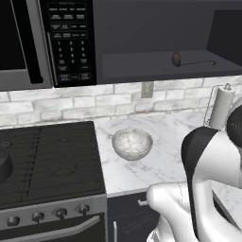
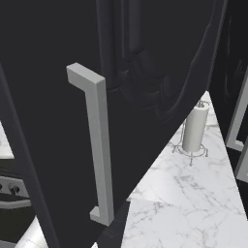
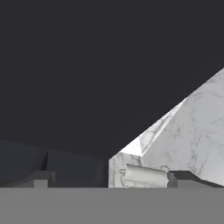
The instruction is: Open the cabinet and move the ladle to the pot. Then close the cabinet.
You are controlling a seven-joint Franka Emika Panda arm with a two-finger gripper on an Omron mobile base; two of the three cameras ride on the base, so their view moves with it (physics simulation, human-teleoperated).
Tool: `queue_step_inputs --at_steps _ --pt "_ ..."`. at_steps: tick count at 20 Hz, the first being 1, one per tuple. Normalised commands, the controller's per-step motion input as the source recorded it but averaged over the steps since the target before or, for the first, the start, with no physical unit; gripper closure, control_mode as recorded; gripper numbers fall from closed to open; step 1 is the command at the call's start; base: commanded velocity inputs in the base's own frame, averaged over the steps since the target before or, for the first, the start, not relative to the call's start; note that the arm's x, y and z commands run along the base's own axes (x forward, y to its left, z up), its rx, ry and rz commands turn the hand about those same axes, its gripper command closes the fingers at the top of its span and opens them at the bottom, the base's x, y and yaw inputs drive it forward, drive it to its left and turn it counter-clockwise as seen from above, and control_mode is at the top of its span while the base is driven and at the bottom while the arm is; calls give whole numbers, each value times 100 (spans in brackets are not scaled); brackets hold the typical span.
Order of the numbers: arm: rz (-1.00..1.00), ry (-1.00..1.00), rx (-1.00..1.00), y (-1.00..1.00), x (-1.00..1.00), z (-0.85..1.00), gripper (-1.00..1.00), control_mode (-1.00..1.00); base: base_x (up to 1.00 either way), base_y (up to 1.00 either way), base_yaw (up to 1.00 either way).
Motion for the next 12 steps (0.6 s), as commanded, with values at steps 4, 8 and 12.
queue_step_inputs --at_steps 4,8,12 --pt "27 0 7 0 37 0 -100 -100 0 0 0" --pt "22 0 2 0 33 0 -100 -100 0 0 0" --pt "13 0 0 0 27 0 -100 -100 0 0 0"
